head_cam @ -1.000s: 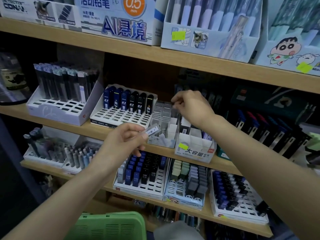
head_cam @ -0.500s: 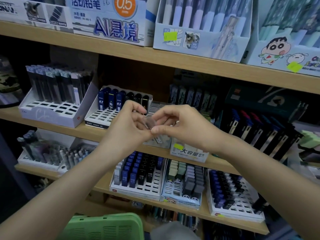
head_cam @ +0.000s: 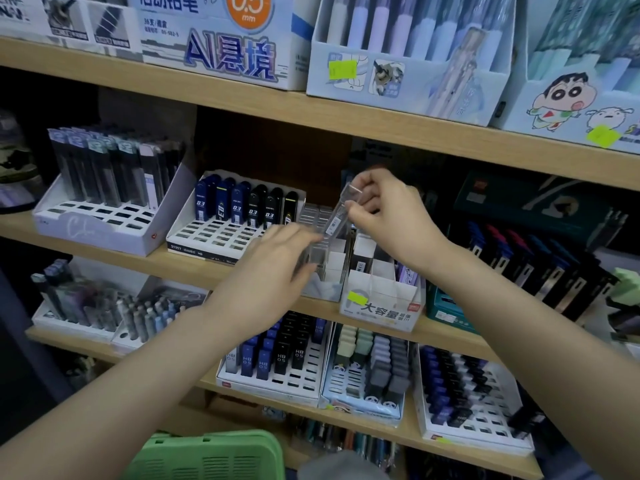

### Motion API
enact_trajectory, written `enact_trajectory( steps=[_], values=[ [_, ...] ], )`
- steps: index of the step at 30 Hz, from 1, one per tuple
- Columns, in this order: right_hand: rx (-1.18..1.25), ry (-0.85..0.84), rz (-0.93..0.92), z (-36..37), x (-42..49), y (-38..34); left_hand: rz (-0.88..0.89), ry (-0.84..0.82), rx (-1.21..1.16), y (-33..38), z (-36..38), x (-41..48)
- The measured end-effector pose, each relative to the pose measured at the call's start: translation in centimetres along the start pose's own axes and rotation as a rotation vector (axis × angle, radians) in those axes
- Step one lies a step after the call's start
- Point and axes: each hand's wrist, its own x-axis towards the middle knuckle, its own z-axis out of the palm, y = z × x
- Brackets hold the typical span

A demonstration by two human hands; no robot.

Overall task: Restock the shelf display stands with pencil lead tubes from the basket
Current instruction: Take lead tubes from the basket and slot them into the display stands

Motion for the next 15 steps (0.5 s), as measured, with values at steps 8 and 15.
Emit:
enact_trajectory(
  steps=[8,15],
  values=[
    [0.115,-0.002,0.145,1.1,1.0,0.6,-0.004,-0.021,0.013,-0.2,0.3,-0.4],
    [0.225,0.061,0.101,1.1,1.6,0.4,0.005,-0.014,0.003,-0.1,0.5,-0.8]
  ],
)
